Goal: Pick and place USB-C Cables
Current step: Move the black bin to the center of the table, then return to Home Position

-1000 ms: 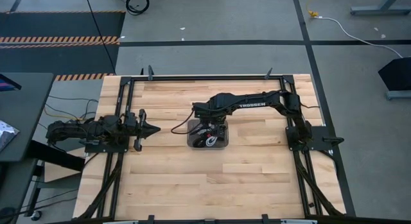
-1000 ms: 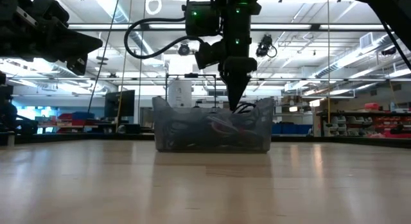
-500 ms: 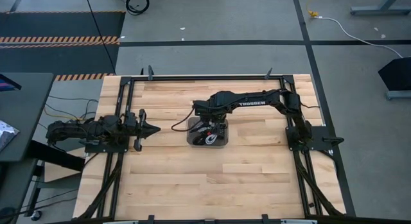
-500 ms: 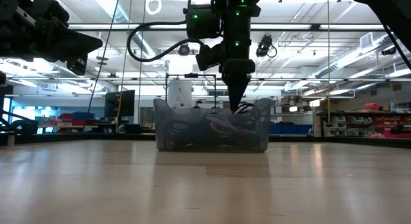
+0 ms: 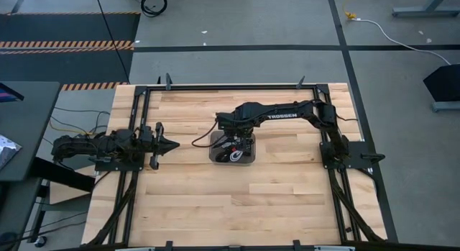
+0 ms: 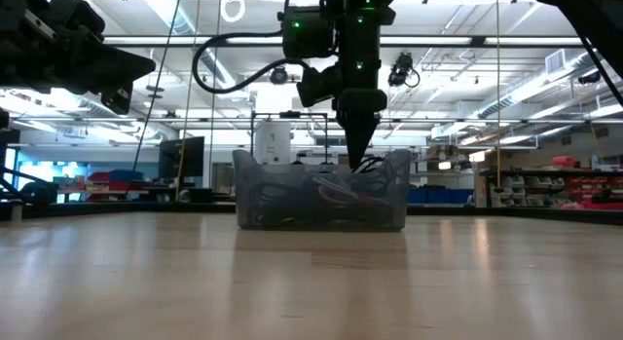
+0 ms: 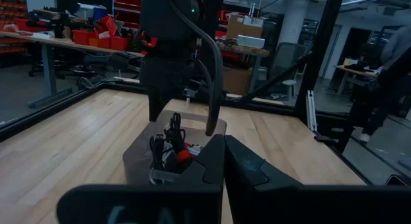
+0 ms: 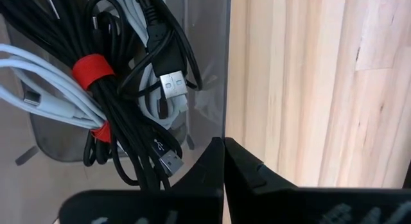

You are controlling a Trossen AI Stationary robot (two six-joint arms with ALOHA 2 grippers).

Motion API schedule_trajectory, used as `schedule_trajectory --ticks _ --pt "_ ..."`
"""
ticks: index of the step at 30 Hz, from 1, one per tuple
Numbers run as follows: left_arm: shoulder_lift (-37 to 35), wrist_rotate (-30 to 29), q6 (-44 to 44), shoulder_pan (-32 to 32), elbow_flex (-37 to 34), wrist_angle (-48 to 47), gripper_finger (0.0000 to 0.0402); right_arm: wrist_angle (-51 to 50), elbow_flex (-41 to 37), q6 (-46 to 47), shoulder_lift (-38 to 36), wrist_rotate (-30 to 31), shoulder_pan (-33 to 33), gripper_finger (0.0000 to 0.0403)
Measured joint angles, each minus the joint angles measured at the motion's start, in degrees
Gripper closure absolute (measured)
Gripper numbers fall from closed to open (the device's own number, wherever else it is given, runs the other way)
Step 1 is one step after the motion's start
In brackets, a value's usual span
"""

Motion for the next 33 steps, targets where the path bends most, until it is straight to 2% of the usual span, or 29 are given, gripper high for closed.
schedule_trajectory --ticks 5,19,25,33 --pt "0.0 0.0 0.01 0.01 0.0 0.0 0.0392 0.04 0.0 -0.09 -0.02 -1.21 -0.02 0.039" --pt "0.0 0.0 0.0 0.02 0.0 0.0 0.0392 0.35 0.0 -0.25 -0.66 -1.27 0.04 0.0292" --pt "0.0 0.0 0.0 0.01 0.0 -0.02 0.0392 0.3 0.1 -1.32 -5.77 -1.08 0.07 0.0286" --pt "0.0 0.0 0.0 0.02 0.0 -0.04 0.0392 -3.09 -1.48 2.96 -17.35 -2.91 1.54 0.0288"
